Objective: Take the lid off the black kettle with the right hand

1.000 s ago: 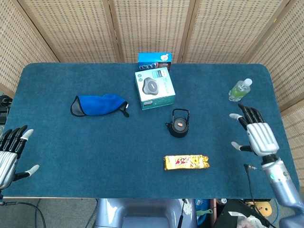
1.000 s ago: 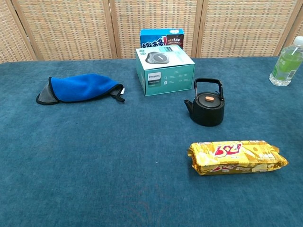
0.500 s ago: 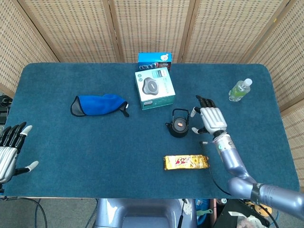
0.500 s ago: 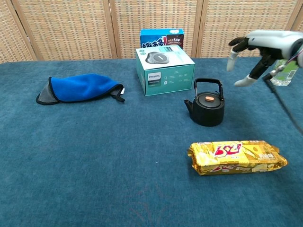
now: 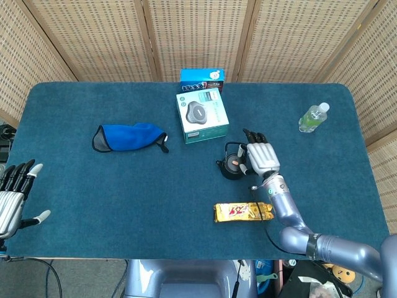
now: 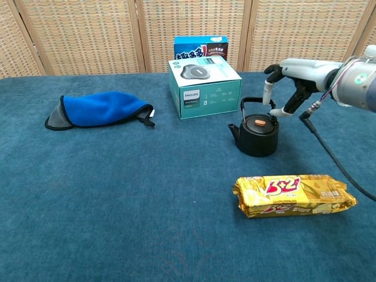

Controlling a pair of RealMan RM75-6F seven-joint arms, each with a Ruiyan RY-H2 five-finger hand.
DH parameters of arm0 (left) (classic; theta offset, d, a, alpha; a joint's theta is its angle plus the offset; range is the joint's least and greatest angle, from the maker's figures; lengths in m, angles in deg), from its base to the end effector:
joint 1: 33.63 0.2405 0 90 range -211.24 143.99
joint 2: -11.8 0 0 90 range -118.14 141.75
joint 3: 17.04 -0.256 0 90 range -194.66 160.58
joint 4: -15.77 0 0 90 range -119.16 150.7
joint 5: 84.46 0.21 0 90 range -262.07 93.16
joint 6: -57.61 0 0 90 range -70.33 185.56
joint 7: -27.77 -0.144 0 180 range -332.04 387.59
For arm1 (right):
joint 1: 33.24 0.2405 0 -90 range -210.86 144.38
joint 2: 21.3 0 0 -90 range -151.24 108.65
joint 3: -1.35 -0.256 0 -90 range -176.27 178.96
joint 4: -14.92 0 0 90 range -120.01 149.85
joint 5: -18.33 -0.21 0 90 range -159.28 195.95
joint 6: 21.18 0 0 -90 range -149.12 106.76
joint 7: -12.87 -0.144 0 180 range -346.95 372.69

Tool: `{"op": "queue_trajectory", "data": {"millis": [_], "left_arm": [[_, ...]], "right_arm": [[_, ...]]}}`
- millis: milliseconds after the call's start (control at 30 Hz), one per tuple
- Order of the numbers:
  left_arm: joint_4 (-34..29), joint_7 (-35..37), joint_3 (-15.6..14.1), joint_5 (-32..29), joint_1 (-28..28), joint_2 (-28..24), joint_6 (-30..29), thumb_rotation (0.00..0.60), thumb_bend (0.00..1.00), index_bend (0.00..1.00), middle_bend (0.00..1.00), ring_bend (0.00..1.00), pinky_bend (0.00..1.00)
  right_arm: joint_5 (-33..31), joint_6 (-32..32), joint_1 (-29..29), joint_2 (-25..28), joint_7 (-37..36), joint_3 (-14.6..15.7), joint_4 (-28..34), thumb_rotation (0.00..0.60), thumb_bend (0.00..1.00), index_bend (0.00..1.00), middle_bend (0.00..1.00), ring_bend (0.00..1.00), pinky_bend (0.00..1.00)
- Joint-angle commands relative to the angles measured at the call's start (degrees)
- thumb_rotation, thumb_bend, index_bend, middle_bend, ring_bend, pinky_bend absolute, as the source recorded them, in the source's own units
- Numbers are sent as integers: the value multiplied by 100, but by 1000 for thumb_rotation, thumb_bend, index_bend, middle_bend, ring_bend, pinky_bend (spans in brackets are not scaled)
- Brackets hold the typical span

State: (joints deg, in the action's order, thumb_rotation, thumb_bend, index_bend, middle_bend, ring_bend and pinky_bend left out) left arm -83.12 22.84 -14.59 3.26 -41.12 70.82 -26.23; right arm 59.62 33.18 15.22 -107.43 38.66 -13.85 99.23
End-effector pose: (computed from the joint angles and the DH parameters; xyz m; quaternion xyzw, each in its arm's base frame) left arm -0.2838 0.1911 0.1709 -0.6309 -0.3550 -0.3827 0.5740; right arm -0.1464 -0.3898 0.0127 0.6737 -0.4512 0.3424 0.4748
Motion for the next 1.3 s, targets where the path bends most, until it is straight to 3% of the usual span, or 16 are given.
{"op": "queue_trajectory", "data": {"millis": [33, 567, 1300], "left_arm": [[-1, -14, -2, -2, -5, 7, 8, 600, 122, 0, 0, 0, 0], [30, 14, 21, -99, -36, 20, 70, 600, 122, 0, 0, 0, 0], [36, 21, 17, -116, -59, 21, 96, 600, 122, 0, 0, 0, 0]], "right_arm": [[-83, 21, 61, -107, 91, 22, -71, 600, 515, 487, 0, 0, 0], [-891, 10, 466, -674, 676, -39, -654, 600, 529, 507, 0, 0, 0], [-865, -2, 494, -834, 760, 60, -928, 600, 534, 523, 0, 0, 0]]}}
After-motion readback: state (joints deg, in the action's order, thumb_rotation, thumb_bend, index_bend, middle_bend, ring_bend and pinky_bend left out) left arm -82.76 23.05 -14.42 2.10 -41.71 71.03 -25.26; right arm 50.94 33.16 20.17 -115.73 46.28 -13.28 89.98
